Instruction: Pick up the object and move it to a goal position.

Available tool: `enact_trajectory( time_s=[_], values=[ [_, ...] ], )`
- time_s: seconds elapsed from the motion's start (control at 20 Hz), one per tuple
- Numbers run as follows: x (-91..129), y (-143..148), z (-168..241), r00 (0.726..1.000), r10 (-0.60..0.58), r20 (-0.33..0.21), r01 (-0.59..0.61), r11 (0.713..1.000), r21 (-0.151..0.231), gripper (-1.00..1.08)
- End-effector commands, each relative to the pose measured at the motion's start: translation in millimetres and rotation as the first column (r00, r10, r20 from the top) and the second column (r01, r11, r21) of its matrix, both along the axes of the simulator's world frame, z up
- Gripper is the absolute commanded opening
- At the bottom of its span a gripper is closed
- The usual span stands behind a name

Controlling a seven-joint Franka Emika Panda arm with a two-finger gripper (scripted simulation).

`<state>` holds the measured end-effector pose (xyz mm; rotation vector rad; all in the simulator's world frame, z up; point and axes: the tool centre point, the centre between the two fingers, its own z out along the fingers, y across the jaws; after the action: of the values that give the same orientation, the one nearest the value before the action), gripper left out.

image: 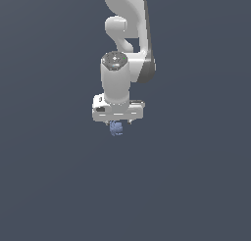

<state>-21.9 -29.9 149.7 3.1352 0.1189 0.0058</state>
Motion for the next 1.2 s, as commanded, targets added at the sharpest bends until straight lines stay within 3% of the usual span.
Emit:
enact_trajectory(
  time_s=[0.0,0.5,1.15],
  values=[
    [-10,-5,-14,0.999,0.032,-0.001,-0.032,0.999,0.001,1.0],
    [-44,-21,-54,0.991,0.137,-0.004,-0.137,0.991,0.004,1.0],
    [-49,-22,-74,0.989,0.148,-0.004,-0.148,0.989,0.004,1.0]
  ],
)
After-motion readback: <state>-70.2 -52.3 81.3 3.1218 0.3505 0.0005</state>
